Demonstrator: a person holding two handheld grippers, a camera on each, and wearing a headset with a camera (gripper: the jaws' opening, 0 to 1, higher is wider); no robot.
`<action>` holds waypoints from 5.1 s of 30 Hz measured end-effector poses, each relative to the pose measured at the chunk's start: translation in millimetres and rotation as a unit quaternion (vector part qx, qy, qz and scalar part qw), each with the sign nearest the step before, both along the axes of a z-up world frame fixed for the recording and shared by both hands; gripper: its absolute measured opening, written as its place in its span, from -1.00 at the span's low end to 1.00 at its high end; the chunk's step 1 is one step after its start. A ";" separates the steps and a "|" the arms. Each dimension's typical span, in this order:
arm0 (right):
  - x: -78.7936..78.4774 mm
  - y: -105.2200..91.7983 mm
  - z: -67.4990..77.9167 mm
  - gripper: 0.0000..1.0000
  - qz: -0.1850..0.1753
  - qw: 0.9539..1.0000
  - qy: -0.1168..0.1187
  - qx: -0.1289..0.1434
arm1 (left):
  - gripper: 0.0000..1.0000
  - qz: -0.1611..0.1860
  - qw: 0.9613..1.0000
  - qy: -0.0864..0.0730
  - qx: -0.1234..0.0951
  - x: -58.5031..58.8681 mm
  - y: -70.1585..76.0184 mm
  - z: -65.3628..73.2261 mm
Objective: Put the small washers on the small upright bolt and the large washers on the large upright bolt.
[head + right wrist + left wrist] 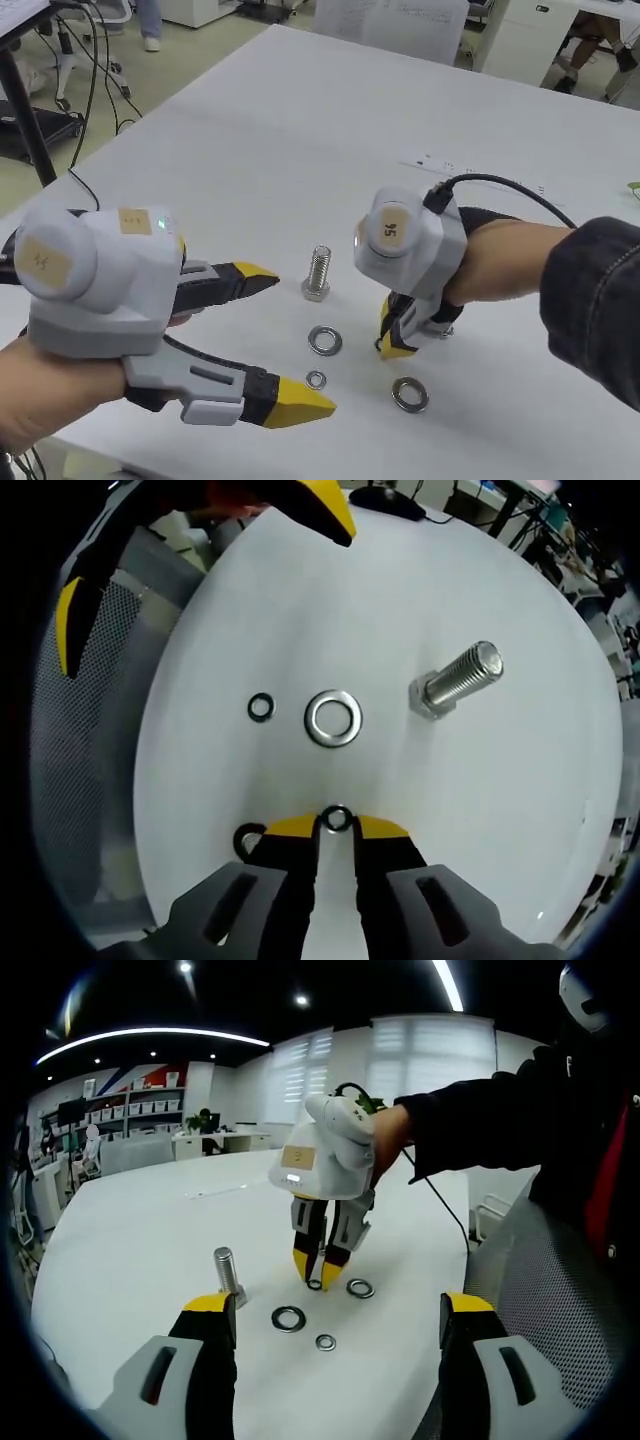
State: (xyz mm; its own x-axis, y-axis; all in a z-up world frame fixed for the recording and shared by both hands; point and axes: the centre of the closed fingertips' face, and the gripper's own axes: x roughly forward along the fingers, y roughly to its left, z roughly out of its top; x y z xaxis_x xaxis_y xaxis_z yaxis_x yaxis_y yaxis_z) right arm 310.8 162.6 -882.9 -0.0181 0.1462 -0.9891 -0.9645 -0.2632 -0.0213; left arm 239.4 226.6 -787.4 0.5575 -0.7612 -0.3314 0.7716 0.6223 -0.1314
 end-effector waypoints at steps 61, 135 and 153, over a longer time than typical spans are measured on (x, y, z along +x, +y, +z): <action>40.8 -43.8 96.1 -0.73 -0.064 0.995 -0.064 0.044 | 0.66 -0.015 1.000 -0.001 0.004 3.1 -8.1 2.9; 40.3 -63.6 26.0 -0.73 -0.091 0.996 -0.014 0.007 | 0.64 -0.008 1.000 0.009 0.009 2.0 -5.7 -3.7; 40.8 -64.1 12.4 -0.73 -0.092 0.996 -0.009 0.005 | 0.64 -0.005 1.000 0.011 0.010 0.9 -4.0 -5.0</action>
